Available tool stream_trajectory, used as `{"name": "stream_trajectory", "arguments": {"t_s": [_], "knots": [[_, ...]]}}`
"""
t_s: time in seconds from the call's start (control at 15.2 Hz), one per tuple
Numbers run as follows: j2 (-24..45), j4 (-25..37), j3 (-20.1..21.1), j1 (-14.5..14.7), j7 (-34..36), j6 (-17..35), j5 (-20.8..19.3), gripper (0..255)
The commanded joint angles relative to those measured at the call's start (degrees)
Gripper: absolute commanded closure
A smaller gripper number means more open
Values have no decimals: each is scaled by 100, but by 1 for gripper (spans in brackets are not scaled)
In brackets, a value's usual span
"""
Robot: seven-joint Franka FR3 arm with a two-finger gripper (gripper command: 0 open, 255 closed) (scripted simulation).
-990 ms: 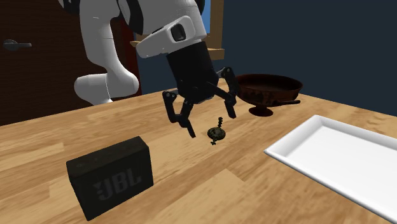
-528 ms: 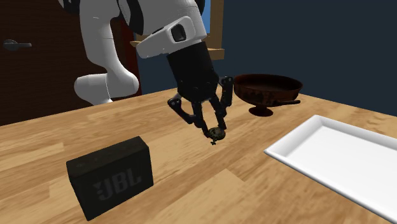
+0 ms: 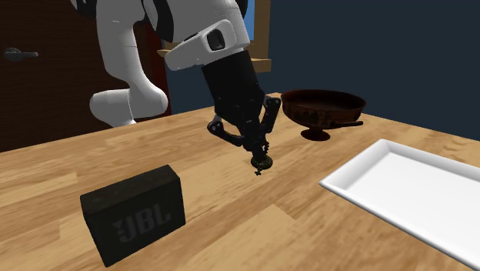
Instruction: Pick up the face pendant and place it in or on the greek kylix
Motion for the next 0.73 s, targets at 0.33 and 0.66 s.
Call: {"name": "stream_trajectory", "arguments": {"t_s": [0.33,0.66], "knots": [[348,892,545,279,2560,-1759,-1545,0],[437,604,548,290,2590,-1392,-1589,0]]}}
